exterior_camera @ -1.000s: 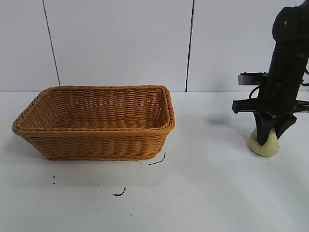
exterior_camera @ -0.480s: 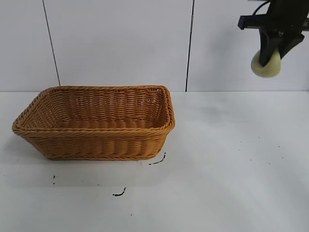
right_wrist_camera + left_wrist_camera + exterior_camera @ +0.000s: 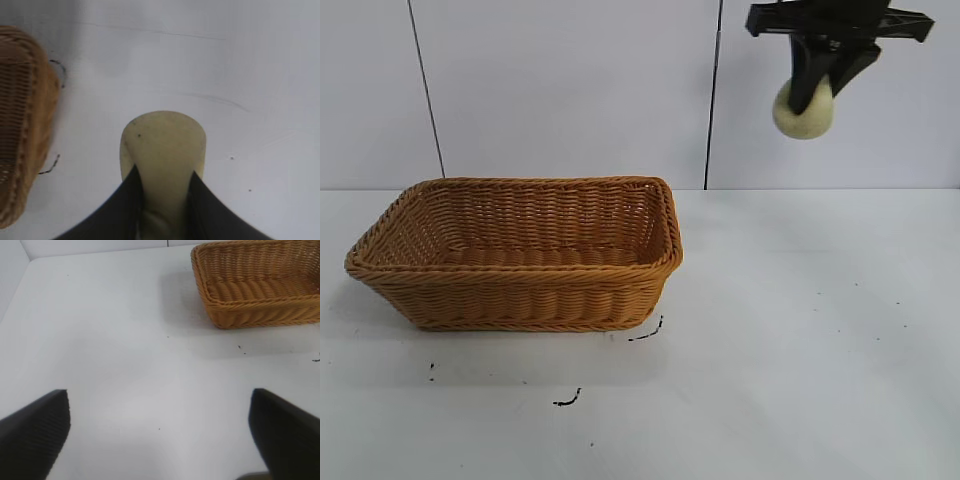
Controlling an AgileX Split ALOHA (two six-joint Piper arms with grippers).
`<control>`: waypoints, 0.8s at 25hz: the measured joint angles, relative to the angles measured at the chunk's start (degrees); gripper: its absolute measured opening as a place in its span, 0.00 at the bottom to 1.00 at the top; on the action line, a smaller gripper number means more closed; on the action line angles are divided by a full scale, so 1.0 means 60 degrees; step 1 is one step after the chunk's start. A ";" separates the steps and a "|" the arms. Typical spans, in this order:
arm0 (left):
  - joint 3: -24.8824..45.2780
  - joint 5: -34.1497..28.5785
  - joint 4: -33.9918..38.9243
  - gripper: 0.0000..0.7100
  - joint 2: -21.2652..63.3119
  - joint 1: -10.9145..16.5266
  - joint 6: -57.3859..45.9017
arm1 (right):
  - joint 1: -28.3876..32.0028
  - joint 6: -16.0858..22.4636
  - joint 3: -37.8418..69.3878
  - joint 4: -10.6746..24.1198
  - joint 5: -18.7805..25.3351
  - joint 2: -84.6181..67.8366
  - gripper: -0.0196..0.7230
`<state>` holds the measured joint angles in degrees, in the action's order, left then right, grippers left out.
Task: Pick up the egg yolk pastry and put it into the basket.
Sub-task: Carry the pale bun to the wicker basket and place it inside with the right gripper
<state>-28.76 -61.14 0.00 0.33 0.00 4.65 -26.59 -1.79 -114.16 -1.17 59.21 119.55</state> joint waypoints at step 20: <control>0.0000 0.0000 0.0000 0.98 0.0000 0.0000 0.0000 | -0.1733 0.0299 -0.0020 -0.0307 -0.3631 0.3589 0.30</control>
<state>-28.76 -61.14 0.00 0.33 0.00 4.65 -36.99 0.00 -114.28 -3.01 37.42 141.09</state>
